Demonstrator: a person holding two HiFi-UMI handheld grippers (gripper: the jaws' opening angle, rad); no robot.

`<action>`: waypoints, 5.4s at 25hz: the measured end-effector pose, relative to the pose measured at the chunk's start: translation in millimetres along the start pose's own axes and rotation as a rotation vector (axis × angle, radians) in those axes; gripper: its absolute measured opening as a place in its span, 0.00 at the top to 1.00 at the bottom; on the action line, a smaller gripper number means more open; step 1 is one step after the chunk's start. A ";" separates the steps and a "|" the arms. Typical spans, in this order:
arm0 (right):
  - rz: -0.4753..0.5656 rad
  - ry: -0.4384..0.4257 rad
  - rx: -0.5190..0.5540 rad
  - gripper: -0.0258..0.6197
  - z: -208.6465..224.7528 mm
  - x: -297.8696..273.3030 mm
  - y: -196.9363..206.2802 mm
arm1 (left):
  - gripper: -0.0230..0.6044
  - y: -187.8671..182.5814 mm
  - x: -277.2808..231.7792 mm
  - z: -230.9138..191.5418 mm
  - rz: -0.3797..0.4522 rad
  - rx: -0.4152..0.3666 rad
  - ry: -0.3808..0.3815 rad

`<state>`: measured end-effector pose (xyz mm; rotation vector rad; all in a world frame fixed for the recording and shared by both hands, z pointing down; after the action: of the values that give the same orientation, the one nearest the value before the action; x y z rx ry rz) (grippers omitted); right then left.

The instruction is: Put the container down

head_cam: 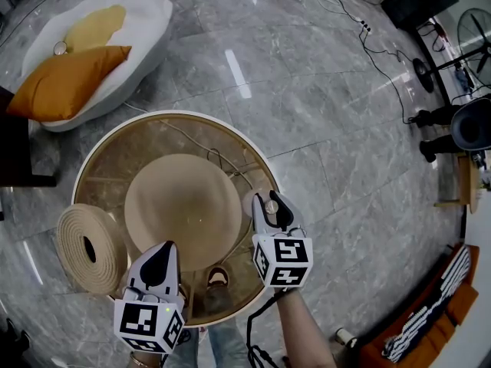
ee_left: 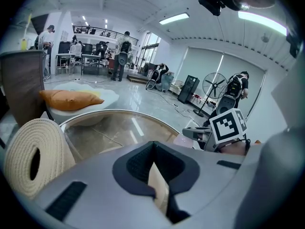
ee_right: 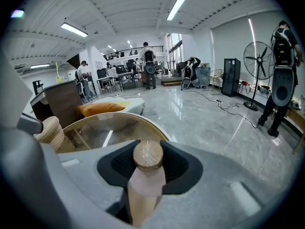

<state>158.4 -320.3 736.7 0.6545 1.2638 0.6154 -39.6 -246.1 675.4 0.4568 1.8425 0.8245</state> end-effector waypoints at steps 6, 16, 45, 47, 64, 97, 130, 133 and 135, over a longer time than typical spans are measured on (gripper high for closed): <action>0.003 0.001 0.012 0.76 -0.9 -0.4 0.1 | 0.97 4.4 1.5 -1.7 0.000 0.005 -0.003; 0.015 0.007 0.016 0.76 -0.8 0.7 0.8 | 0.97 2.1 7.8 -2.7 0.005 0.004 -0.010; 0.052 0.105 0.041 0.71 -6.9 27.1 -16.9 | 0.97 15.4 59.4 -13.3 0.027 -0.001 -0.018; 0.058 0.110 0.040 0.71 -8.0 35.5 -19.6 | 0.97 13.4 65.4 -11.8 0.032 -0.010 -0.016; 0.099 0.119 -0.077 0.72 -52.5 188.1 -56.0 | 0.97 -37.3 152.4 0.7 0.092 -0.025 -0.002; 0.411 0.122 -0.145 0.95 -98.8 494.4 -161.4 | 0.97 -222.7 326.0 110.3 0.380 -0.171 0.158; 0.349 0.173 -0.057 0.95 -99.5 485.5 -171.8 | 0.97 -225.8 315.1 113.7 0.368 -0.199 0.153; 0.349 0.176 -0.056 0.95 -101.4 483.8 -172.2 | 0.97 -224.7 313.4 113.3 0.366 -0.200 0.154; 0.349 0.178 -0.059 0.95 -101.4 483.3 -172.8 | 0.97 -225.1 312.7 113.4 0.365 -0.202 0.155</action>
<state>163.5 -70.9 276.8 0.7918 1.3002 1.0131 -49.9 -164.5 282.2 0.6239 1.8170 1.3124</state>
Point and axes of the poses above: the fingertips, and each gripper's own axes: x backward along the fingers, z to its right, y out of its underside, the point moved 1 cm from there along x, backward along the fingers, and after that the axes turned 6 degrees about -x, right-handed, at the moved point
